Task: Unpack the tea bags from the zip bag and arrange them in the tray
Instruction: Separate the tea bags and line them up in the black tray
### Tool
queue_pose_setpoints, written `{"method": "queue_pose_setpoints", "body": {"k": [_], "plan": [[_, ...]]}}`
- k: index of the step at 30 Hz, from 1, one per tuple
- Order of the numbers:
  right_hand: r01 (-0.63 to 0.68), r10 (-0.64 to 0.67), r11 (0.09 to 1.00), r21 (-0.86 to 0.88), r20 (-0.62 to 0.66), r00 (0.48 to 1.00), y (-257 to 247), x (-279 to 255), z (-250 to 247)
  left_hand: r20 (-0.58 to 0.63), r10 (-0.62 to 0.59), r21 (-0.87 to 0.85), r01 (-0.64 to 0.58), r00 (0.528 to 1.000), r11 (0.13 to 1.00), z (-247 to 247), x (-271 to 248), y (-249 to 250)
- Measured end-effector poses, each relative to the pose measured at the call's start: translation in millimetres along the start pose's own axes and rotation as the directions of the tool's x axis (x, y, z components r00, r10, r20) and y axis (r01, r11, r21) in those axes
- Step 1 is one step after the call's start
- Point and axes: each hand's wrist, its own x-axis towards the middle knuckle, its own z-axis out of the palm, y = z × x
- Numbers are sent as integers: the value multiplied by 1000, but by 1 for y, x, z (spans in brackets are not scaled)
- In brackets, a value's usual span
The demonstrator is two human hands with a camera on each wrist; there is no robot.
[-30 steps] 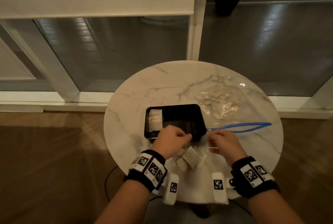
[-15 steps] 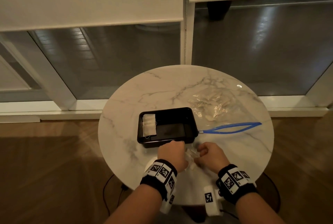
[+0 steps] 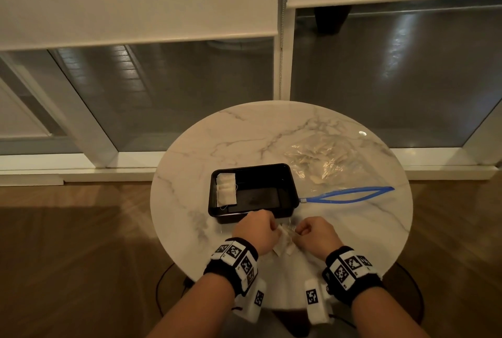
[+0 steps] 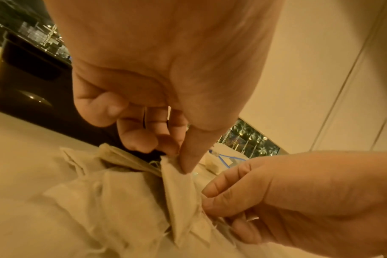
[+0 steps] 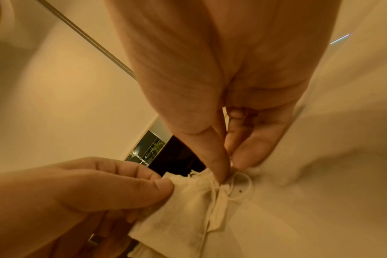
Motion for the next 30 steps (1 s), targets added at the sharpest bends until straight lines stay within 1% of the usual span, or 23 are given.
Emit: {"method": "queue_pose_setpoints", "body": {"k": [2,5,7,9,11,13,15,17,19,21,23,25,26,28,30], "plan": [[13,-13,1000,-17,-2,1000,0,-1,0,-10,2,-57,-3,1000,998,-3,-1,-2],[12,-12,1000,22,15,1000,1,-1,1,-59,10,-155,-19,998,988,-9,-5,-6],[7,-10,998,67,48,999,1,0,-1,-97,34,-213,-54,995,976,-14,-8,-8],[-16,3,989,150,85,996,-1,1,-6,-150,43,-284,-85,988,955,-20,-10,-12],[-50,26,975,217,110,994,-5,-5,-15,-197,23,-357,-94,980,929,-26,-12,-15],[-95,59,965,245,153,987,-10,-12,-24,-228,-3,-423,-96,974,901,-33,-14,-19],[-89,36,953,288,186,982,-17,-20,-34,-253,-10,-447,-108,967,888,-39,-15,-22],[-20,-55,929,369,190,980,-28,-26,-41,-265,-8,-442,-114,964,890,-45,-15,-25],[113,-187,906,408,148,971,-42,-30,-44,-248,10,-451,-124,969,884,-50,-13,-28],[272,-333,873,405,89,939,-58,-34,-43,-216,48,-475,-148,975,867,-56,-11,-28],[363,-436,839,406,102,894,-71,-35,-37,-216,95,-485,-191,972,853,-63,-11,-26],[382,-478,815,436,133,868,-79,-35,-29,-254,113,-492,-229,961,840,-70,-10,-26],[389,-484,804,450,116,867,-82,-35,-26,-281,116,-498,-248,953,831,-72,-10,-26],[399,-478,779,484,47,877,-87,-31,-22,-333,93,-540,-271,938,797,-75,-8,-29],[362,-429,748,556,-11,903,-92,-30,-20,-338,25,-620,-243,941,746,-75,-7,-34]]}}
